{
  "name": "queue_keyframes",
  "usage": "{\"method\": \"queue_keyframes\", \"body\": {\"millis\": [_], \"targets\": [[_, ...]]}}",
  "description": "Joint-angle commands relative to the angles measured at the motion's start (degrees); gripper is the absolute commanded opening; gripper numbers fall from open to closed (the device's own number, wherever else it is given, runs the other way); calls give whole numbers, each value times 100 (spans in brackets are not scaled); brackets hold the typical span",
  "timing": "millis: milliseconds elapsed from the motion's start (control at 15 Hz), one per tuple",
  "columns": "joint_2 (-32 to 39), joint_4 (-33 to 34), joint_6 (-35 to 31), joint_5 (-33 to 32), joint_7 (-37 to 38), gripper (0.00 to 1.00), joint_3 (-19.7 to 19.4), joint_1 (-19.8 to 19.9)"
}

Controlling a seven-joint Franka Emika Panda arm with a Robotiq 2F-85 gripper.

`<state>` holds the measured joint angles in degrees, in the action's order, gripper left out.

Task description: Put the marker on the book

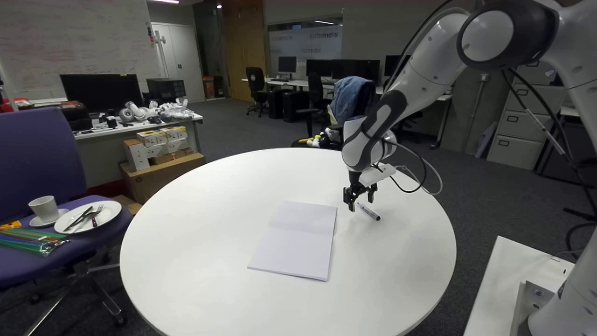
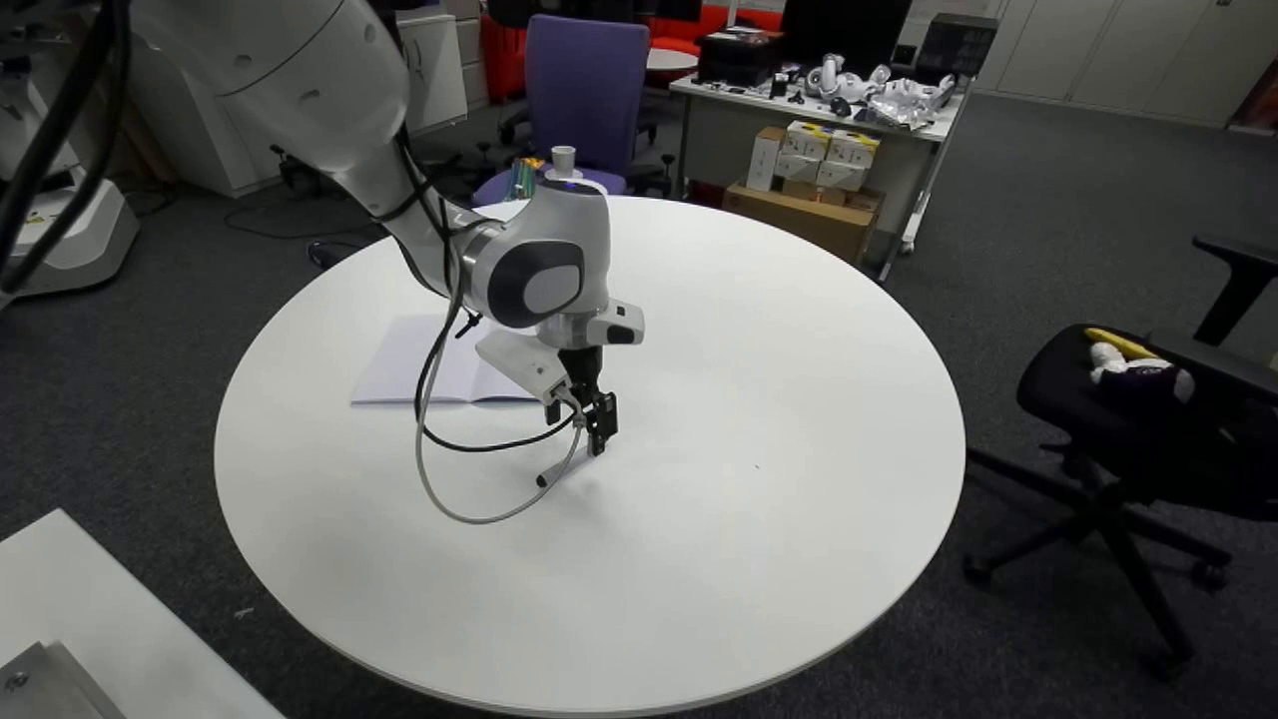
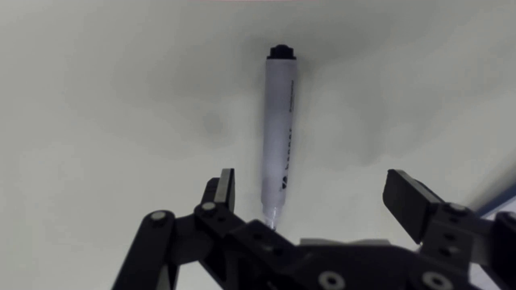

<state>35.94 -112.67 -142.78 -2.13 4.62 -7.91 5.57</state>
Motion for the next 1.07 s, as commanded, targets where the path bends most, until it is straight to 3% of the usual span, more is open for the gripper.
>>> {"method": "queue_keyframes", "body": {"millis": [0, 1000], "targets": [[-148, -239, -129, -17, -198, 100, 10, 116], [-111, -323, -158, 313, -812, 100, 238, 563]]}}
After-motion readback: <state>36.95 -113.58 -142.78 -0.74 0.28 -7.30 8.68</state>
